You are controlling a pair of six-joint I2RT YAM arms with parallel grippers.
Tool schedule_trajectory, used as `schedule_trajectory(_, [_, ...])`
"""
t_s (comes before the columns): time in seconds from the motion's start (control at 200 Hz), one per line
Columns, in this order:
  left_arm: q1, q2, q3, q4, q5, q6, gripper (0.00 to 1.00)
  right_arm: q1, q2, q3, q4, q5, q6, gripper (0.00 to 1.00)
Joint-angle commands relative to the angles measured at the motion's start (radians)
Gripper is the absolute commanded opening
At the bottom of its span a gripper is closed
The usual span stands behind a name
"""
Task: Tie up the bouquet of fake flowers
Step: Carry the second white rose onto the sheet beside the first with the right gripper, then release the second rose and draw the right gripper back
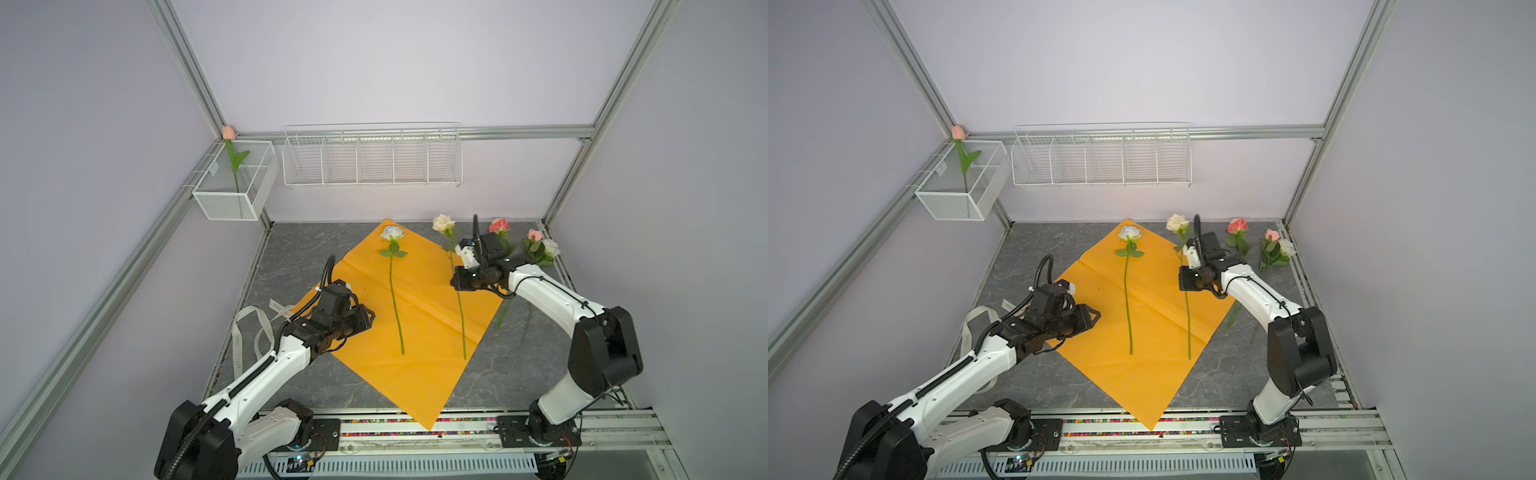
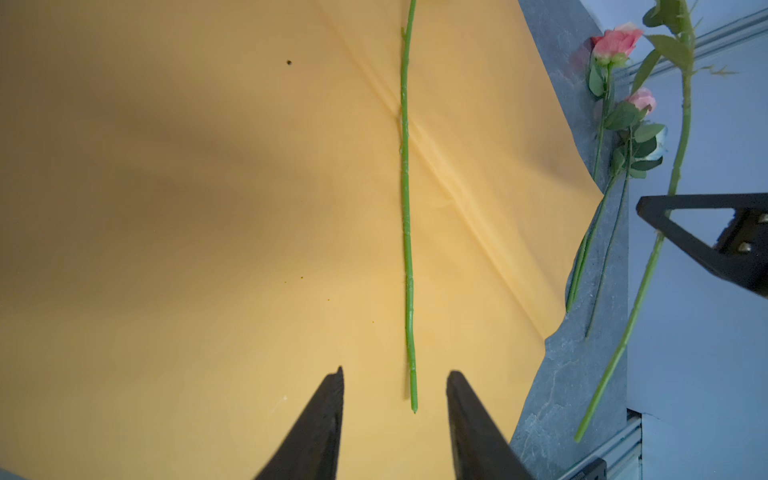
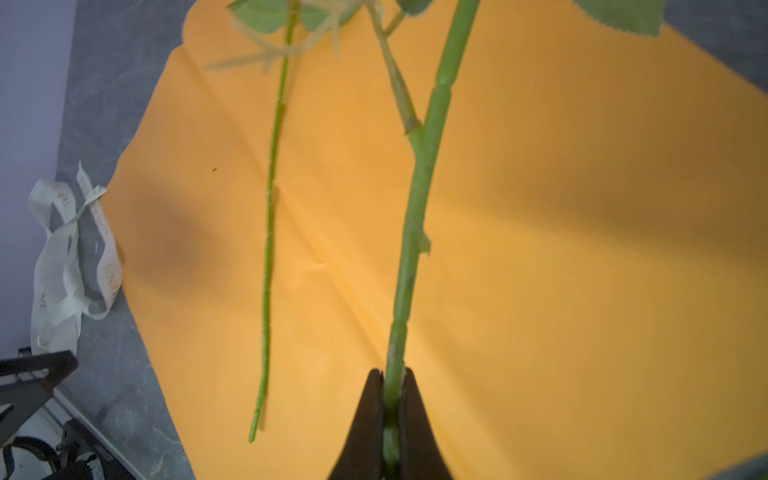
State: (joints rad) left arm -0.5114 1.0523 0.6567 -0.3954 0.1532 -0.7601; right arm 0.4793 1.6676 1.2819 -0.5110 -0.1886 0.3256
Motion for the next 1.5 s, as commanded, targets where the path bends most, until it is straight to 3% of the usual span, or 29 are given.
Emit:
schedule_trajectory(0.0, [0.042, -0.053, -0.033, -0.068, -0.074, -0.039, 0.42, 0.134, 0.14, 0.147, 0.074, 0.107, 0.079, 0.07])
schedule_trajectory(0.2, [0.069, -0.093, -0.043, -0.108, -0.077, -0.04, 0.42, 0.247, 0.446, 0.447, 0.096, 0.119, 0.216, 0.07])
schedule_trajectory(0.285, [0.07, -0.092, -0.042, -0.098, -0.059, -0.052, 0.42, 0.259, 0.58, 0.632, 0.001, 0.099, 0.266, 0.07])
schedule_trajectory(0.335, [0.071, -0.089, -0.039, -0.088, -0.046, -0.058, 0.42, 0.273, 0.65, 0.749, -0.085, 0.144, 0.272, 0.07])
schedule_trajectory(0.595, [0.073, -0.046, -0.022, -0.078, -0.03, -0.031, 0.42, 0.29, 0.821, 0.9, -0.171, 0.155, 0.312, 0.07])
schedule_trajectory(0.945, [0.074, -0.028, -0.027, -0.063, -0.01, -0.017, 0.42, 0.292, 0.761, 0.819, -0.161, 0.141, 0.274, 0.1])
schedule_trajectory(1.01, [0.075, -0.027, -0.025, -0.062, -0.007, -0.017, 0.42, 0.292, 0.771, 0.82, -0.208, 0.163, 0.279, 0.15])
schedule_trajectory(1.08, [0.074, -0.028, -0.025, -0.063, -0.004, -0.015, 0.42, 0.292, 0.766, 0.8, -0.203, 0.133, 0.277, 0.09])
schedule_trajectory(1.12, [0.075, -0.029, -0.026, -0.064, -0.004, -0.016, 0.42, 0.294, 0.758, 0.785, -0.188, 0.122, 0.277, 0.12])
schedule_trajectory(1.15, [0.075, -0.029, -0.028, -0.064, -0.004, -0.018, 0.42, 0.297, 0.744, 0.774, -0.174, 0.115, 0.275, 0.21])
schedule_trajectory(1.255, [0.076, -0.031, -0.025, -0.066, 0.005, -0.017, 0.42, 0.293, 0.704, 0.772, -0.176, 0.126, 0.255, 0.23])
schedule_trajectory(1.3, [0.076, -0.033, -0.022, -0.071, 0.007, -0.015, 0.42, 0.289, 0.68, 0.772, -0.178, 0.123, 0.24, 0.31])
schedule_trajectory(1.495, [0.074, -0.016, -0.002, -0.046, 0.059, 0.013, 0.43, 0.246, 0.493, 0.687, -0.204, 0.204, 0.179, 0.35])
